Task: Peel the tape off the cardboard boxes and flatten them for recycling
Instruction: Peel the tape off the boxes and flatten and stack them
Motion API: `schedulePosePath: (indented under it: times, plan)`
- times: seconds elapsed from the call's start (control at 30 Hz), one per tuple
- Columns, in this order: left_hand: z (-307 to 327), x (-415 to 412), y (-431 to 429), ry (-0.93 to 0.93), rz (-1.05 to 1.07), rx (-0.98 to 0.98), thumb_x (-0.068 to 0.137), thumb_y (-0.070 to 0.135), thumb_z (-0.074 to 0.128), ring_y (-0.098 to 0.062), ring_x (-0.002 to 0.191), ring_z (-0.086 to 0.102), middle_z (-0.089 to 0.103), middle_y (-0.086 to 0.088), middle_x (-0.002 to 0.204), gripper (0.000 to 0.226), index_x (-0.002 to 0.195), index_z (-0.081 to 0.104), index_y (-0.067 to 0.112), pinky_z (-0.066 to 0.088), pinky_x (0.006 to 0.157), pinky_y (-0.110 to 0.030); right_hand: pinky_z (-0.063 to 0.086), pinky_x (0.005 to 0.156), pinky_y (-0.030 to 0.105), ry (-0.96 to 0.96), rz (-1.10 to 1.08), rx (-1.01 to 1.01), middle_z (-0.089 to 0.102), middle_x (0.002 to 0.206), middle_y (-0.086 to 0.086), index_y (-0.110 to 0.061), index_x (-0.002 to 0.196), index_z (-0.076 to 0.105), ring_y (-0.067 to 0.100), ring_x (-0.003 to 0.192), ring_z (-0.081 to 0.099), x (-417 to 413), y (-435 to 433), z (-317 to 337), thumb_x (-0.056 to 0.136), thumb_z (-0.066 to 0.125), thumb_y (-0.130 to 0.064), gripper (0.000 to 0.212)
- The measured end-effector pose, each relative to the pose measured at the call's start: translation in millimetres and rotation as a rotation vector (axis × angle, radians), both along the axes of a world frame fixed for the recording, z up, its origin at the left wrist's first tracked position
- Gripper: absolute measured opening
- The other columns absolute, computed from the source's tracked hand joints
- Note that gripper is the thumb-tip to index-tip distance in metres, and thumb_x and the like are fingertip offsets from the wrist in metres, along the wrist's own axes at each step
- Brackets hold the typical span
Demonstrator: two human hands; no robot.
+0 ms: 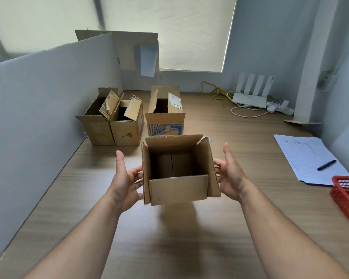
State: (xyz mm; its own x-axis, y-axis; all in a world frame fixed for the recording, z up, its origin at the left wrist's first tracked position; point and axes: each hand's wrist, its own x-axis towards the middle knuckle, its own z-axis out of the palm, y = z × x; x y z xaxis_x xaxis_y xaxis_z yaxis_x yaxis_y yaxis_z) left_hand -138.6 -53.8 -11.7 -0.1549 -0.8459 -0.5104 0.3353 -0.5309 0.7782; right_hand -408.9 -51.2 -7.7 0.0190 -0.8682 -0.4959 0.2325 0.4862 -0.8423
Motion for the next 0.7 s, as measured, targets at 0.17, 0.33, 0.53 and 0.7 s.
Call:
schedulePosePath:
  times: [0.17, 0.33, 0.53, 0.7]
  plan:
    - [22, -4, -6, -0.016, 0.04, -0.176, 0.069, 0.091, 0.025, -0.033, 0.118, 0.057, 0.065, -0.019, 0.114, 0.103, 0.104, 0.071, 0.006, 0.046, 0.097, -0.049, 0.044, 0.065, 0.034, -0.112, -0.104, -0.139, 0.06, 0.073, 0.01, -0.01, 0.083, 0.065, 0.022, 0.069, 0.057, 1, -8, 11, 0.078, 0.032, -0.084, 0.08]
    - [39, -16, -1, -0.138, 0.077, -0.246, 0.062, 0.088, 0.029, -0.021, 0.115, 0.057, 0.066, -0.011, 0.107, 0.097, 0.102, 0.063, 0.006, 0.046, 0.093, -0.057, 0.045, 0.071, 0.038, -0.049, -0.127, -0.161, 0.059, 0.08, 0.011, -0.01, 0.081, 0.059, 0.028, 0.082, 0.055, 8, -10, 13, 0.076, 0.037, -0.083, 0.076]
    - [44, -21, 9, -0.251, -0.002, -0.297, 0.078, 0.078, 0.028, -0.014, 0.11, 0.056, 0.068, -0.001, 0.108, 0.074, 0.1, 0.069, 0.021, 0.043, 0.1, -0.047, 0.051, 0.076, 0.046, 0.022, -0.042, -0.179, 0.062, 0.094, 0.01, -0.015, 0.119, 0.054, 0.025, 0.099, 0.058, 15, -7, 17, 0.085, 0.043, -0.067, 0.063]
    - [46, -19, 15, -0.311, -0.021, -0.343, 0.074, 0.077, 0.028, -0.008, 0.117, 0.054, 0.063, 0.007, 0.121, 0.071, 0.118, 0.058, 0.028, 0.04, 0.101, -0.04, 0.054, 0.066, 0.042, 0.07, 0.015, -0.189, 0.063, 0.087, 0.006, -0.009, 0.124, 0.05, 0.019, 0.088, 0.061, 30, -4, 12, 0.092, 0.058, -0.034, 0.042]
